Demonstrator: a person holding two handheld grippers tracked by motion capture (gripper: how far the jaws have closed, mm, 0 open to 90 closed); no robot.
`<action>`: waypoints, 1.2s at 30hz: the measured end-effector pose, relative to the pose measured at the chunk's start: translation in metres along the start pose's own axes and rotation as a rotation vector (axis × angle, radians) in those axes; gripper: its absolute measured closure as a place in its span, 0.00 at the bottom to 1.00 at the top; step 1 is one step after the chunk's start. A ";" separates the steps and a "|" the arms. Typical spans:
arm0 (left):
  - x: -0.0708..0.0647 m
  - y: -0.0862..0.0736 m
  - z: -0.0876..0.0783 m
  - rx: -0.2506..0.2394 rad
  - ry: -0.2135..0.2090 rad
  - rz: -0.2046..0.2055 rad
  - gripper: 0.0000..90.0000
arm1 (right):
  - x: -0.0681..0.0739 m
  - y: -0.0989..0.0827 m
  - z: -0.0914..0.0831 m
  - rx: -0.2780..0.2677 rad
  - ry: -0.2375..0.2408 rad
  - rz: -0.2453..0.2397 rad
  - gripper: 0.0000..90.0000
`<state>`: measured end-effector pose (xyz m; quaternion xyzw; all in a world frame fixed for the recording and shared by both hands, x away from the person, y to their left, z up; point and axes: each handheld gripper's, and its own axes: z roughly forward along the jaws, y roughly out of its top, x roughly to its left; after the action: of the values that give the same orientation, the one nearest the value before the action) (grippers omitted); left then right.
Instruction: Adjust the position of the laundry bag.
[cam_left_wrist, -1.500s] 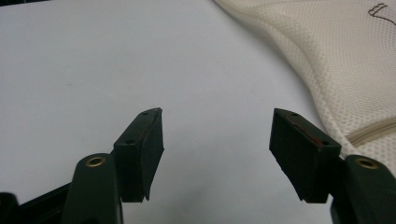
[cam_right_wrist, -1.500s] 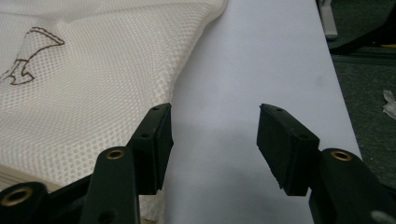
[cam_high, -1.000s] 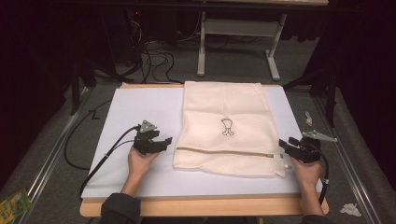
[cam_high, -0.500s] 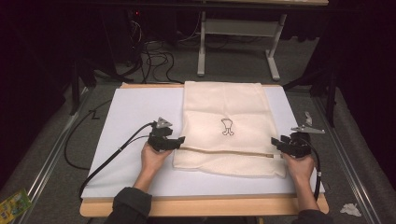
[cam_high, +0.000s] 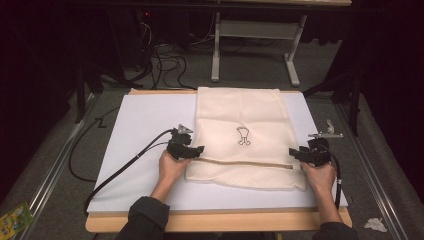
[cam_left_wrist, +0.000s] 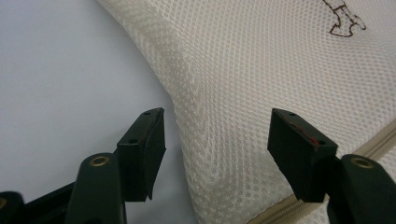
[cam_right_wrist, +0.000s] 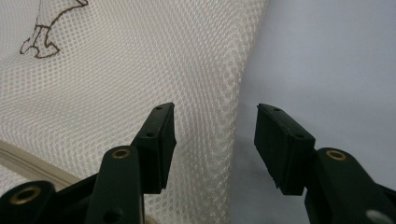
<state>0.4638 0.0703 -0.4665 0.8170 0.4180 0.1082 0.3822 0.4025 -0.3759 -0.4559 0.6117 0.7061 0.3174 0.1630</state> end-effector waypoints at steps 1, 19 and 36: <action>0.001 0.000 0.002 0.001 0.004 -0.010 0.43 | 0.001 0.003 0.000 0.017 -0.001 -0.003 0.54; 0.006 0.008 0.007 0.026 -0.020 -0.044 0.91 | 0.002 0.013 0.008 0.130 0.052 -0.029 0.95; 0.006 0.009 -0.012 -0.014 0.000 0.030 0.95 | 0.010 0.014 0.004 0.084 0.071 -0.069 0.97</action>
<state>0.4673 0.0779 -0.4529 0.8204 0.4050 0.1170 0.3863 0.4132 -0.3645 -0.4480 0.5816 0.7448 0.3032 0.1231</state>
